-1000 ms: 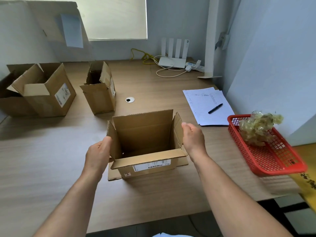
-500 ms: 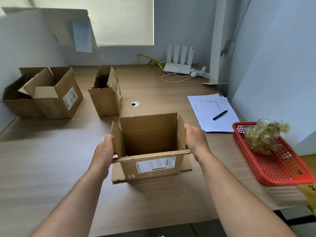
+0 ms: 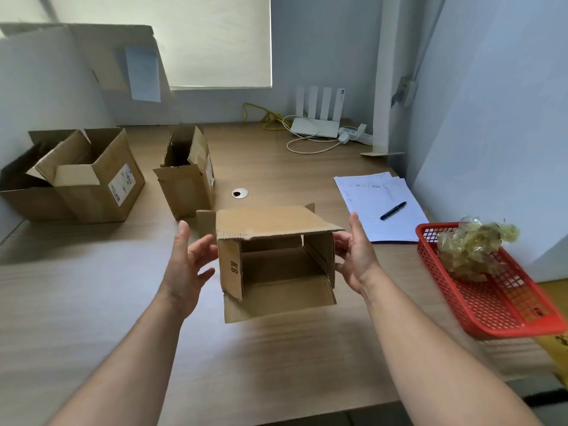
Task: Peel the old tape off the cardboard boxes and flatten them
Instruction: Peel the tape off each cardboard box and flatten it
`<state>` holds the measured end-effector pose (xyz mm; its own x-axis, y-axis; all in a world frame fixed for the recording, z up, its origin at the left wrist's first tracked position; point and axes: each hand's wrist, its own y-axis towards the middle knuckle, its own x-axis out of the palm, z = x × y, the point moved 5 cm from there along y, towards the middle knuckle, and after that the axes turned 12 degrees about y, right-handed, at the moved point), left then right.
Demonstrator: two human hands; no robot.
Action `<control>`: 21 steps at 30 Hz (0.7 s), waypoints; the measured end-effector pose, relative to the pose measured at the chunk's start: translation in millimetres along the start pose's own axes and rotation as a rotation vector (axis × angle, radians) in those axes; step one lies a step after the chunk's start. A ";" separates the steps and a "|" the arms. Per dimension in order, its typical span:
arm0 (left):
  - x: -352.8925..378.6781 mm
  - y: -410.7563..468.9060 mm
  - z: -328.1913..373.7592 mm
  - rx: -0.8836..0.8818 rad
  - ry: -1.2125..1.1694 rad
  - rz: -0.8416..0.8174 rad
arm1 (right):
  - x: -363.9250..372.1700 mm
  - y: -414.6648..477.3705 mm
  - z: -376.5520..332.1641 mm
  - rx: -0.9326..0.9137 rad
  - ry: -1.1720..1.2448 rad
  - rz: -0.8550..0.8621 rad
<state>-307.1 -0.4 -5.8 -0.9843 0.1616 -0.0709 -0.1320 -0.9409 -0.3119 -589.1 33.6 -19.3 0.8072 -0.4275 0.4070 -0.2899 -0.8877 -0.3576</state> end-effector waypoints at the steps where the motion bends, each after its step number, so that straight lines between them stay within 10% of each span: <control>1: 2.5 -1.3 -6.2 -0.024 0.045 -0.007 | -3.0 -0.3 4.7 0.006 -0.004 0.025; 21: 9.3 7.5 -74.5 -0.236 0.336 0.055 | -12.9 15.7 72.2 0.017 -0.478 -0.031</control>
<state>-308.6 16.2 -79.3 -0.8910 0.2377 -0.3868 -0.0112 -0.8633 -0.5046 -567.0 37.5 -90.9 0.9625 -0.2711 -0.0132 -0.2569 -0.8942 -0.3667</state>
